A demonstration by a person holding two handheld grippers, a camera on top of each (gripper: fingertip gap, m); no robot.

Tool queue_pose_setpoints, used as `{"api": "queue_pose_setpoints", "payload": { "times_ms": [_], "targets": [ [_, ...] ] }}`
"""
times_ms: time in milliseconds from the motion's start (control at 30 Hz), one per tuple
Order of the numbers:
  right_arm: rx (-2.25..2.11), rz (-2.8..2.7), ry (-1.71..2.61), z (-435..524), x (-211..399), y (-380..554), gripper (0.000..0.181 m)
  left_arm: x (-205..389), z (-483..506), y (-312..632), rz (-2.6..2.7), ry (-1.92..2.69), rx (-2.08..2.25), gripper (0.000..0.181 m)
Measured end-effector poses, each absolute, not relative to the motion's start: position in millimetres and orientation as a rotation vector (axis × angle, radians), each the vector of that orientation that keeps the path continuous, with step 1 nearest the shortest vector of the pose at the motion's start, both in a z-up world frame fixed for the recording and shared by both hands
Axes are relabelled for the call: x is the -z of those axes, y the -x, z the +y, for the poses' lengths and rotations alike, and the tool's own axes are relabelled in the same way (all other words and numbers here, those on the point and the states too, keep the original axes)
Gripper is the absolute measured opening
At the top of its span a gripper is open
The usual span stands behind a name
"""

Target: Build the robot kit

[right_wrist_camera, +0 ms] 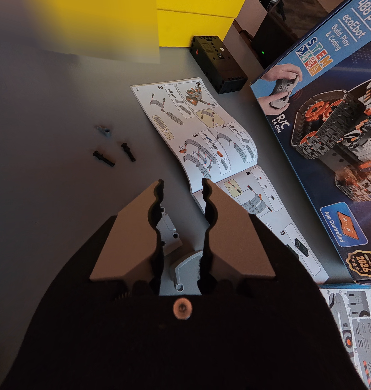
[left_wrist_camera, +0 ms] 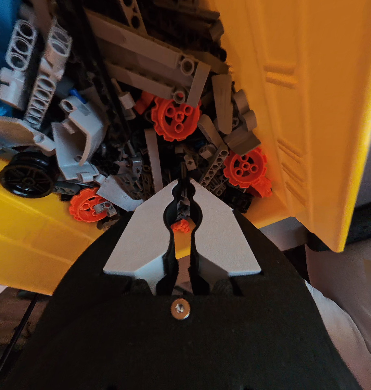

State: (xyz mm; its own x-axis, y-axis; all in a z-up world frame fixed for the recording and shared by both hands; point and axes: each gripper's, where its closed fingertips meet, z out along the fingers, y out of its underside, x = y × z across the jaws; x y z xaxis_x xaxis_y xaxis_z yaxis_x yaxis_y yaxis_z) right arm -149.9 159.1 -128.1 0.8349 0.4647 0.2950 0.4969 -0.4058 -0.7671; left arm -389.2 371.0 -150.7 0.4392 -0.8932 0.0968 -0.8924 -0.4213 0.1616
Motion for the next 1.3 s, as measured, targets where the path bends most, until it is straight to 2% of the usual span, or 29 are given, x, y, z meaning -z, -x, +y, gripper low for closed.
{"api": "queue_pose_setpoints", "payload": {
  "times_ms": [333, 500, 600, 667, 800, 1000, 1300],
  "targets": [
    [0.043, -0.72, 2.07, 159, 132, 151, 0.036, 116, 370, 385, -1.639, -2.599, -0.214, 0.002],
    [0.021, -0.693, 2.06, 160, 129, 149, 0.033, 65, 344, 323, -2.012, -2.602, -0.519, 0.002],
    [-0.041, -0.663, 2.009, 161, 119, 154, 0.031, 42, 306, 289, -2.269, -2.426, -0.727, 0.003],
    [-0.086, -0.653, 1.976, 161, 113, 159, 0.029, 45, 284, 285, -2.388, -2.265, -0.715, 0.003],
    [-0.07, -0.664, 1.983, 161, 115, 159, 0.03, 72, 303, 307, -2.459, -2.252, -0.327, 0.002],
    [-0.061, -0.683, 1.993, 160, 119, 161, 0.03, 59, 345, 322, -2.129, -2.604, -0.458, 0.002],
    [-0.048, -0.695, 2.024, 162, 128, 160, 0.029, 115, 401, 357, -1.756, -2.698, -0.222, 0.002]
  ]
}}
